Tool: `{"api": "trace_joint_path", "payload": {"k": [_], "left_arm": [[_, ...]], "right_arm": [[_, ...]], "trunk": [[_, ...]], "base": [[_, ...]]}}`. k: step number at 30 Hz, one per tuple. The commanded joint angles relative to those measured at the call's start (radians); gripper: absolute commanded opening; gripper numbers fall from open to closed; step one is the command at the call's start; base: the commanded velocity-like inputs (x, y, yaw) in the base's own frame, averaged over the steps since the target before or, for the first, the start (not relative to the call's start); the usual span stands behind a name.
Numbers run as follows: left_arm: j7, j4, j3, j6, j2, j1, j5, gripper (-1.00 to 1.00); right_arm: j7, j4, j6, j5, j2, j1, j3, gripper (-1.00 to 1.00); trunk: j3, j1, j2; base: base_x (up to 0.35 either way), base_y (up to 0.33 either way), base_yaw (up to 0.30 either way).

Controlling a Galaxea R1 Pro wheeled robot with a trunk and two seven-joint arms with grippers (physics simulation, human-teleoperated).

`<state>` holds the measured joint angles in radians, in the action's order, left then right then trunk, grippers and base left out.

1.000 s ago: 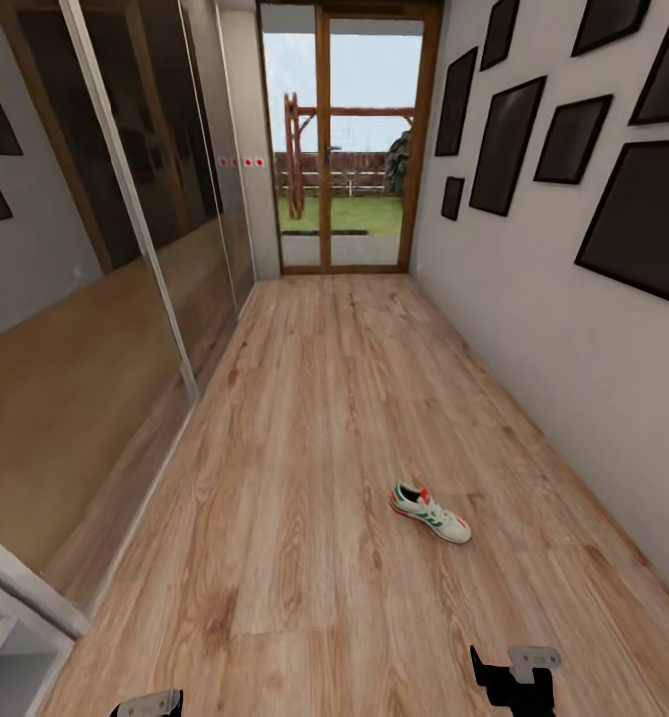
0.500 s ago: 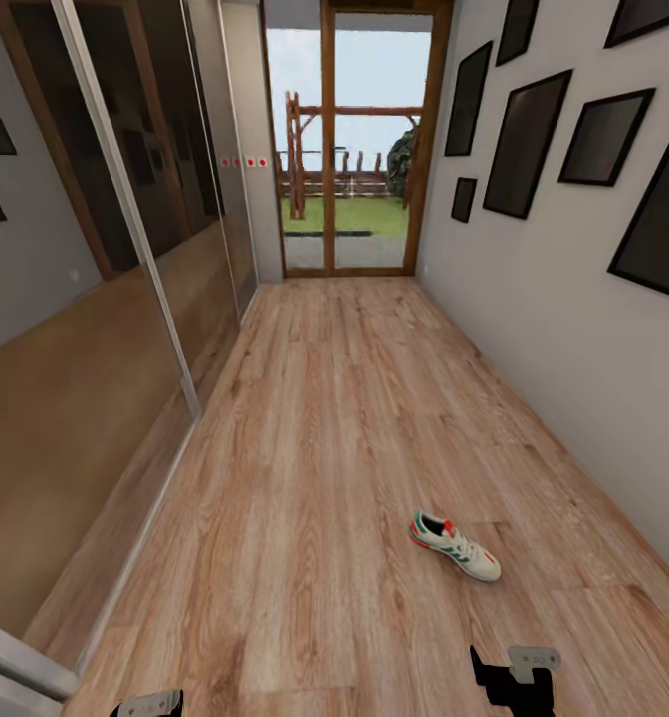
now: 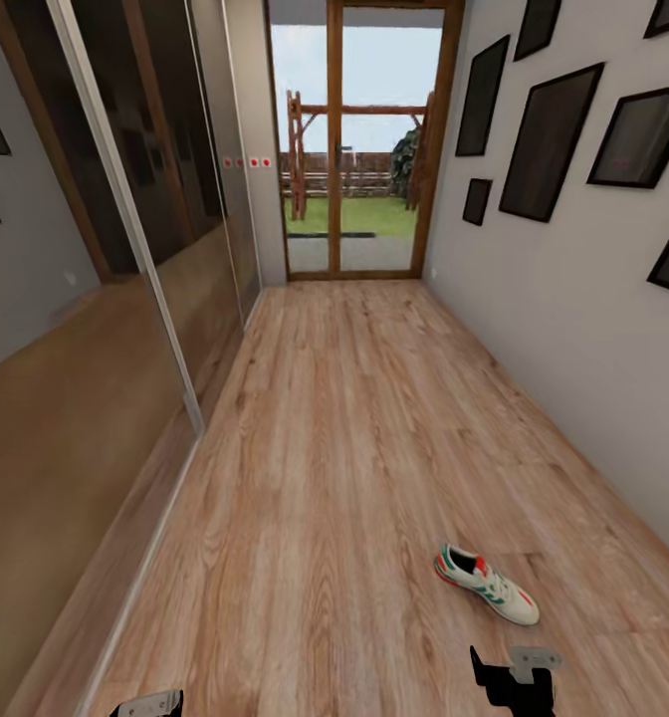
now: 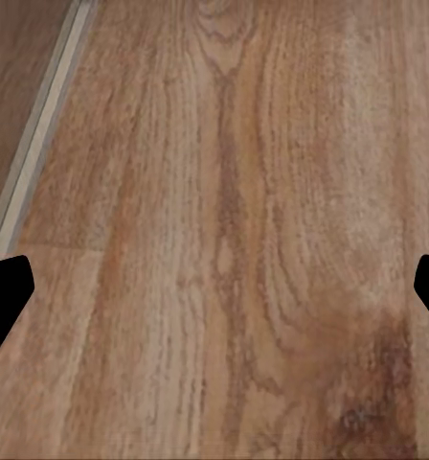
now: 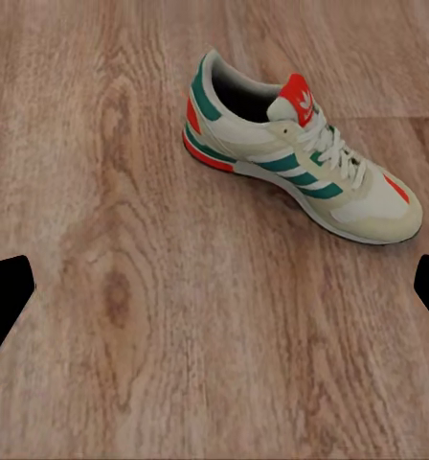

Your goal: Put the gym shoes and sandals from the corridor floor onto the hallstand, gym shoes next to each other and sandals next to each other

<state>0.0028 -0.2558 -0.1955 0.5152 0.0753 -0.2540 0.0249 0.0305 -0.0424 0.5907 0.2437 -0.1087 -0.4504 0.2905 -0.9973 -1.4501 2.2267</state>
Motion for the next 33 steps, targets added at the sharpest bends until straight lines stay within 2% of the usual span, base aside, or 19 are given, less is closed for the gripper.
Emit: {"api": "trace_joint_path", "payload": {"k": [1, 33], "left_arm": [[0.000, 0.001, -0.002, 0.003, 0.000, -0.001, 0.003, 1.00], [0.000, 0.001, -0.002, 0.003, 0.000, -0.001, 0.003, 1.00]], "right_arm": [[0.003, 0.001, 0.004, 0.006, 0.000, -0.001, 0.009, 1.00], [0.002, 0.001, 0.003, 0.006, 0.000, -0.001, 0.009, 1.00]], "trunk": [[-0.001, 0.000, 0.000], [-0.001, 0.000, 0.000]], "base": [[0.305, 0.155, 0.000], [0.314, 0.129, 0.000]]}}
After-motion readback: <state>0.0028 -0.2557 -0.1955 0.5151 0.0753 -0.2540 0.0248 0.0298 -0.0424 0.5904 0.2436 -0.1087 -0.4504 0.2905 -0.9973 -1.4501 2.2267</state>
